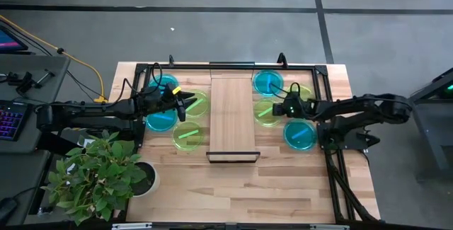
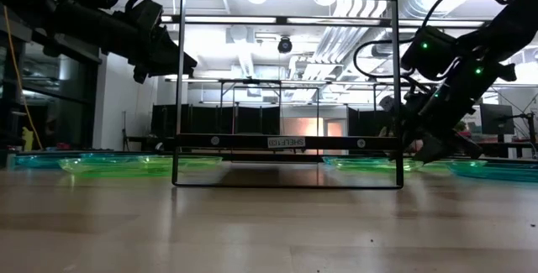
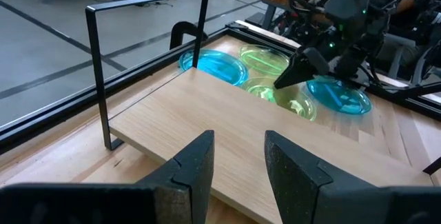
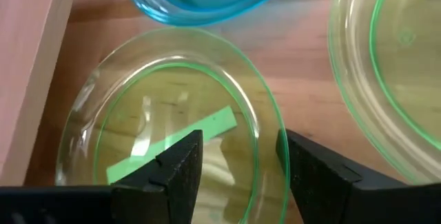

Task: Place and stack plates onto a shelf
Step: Put the middle green plate on the shelf

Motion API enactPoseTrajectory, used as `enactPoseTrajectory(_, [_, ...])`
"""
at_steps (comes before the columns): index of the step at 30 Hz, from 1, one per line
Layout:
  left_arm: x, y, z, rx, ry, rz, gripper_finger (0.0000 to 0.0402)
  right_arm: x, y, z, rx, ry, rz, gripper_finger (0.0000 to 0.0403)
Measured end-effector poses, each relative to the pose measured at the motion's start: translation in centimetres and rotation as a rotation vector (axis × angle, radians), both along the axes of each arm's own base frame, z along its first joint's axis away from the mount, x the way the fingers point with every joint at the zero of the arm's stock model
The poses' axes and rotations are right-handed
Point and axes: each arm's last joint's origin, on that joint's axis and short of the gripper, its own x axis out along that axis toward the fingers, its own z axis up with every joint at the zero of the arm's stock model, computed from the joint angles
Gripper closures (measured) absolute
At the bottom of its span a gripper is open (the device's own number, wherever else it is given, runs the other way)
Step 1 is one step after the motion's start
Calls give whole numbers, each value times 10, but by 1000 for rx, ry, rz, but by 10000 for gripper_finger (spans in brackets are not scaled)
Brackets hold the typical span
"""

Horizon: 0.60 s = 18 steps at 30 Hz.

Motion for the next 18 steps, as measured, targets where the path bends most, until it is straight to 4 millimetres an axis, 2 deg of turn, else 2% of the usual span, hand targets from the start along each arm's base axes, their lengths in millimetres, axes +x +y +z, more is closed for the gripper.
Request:
enactPoseTrajectory(6, [0, 0, 0, 0, 0, 0, 284, 5, 8, -7, -100, 48, -37, 217])
enactPoseTrajectory(18, [0, 0, 0, 0, 0, 0, 284, 8, 15, -15, -194, 97, -68, 285])
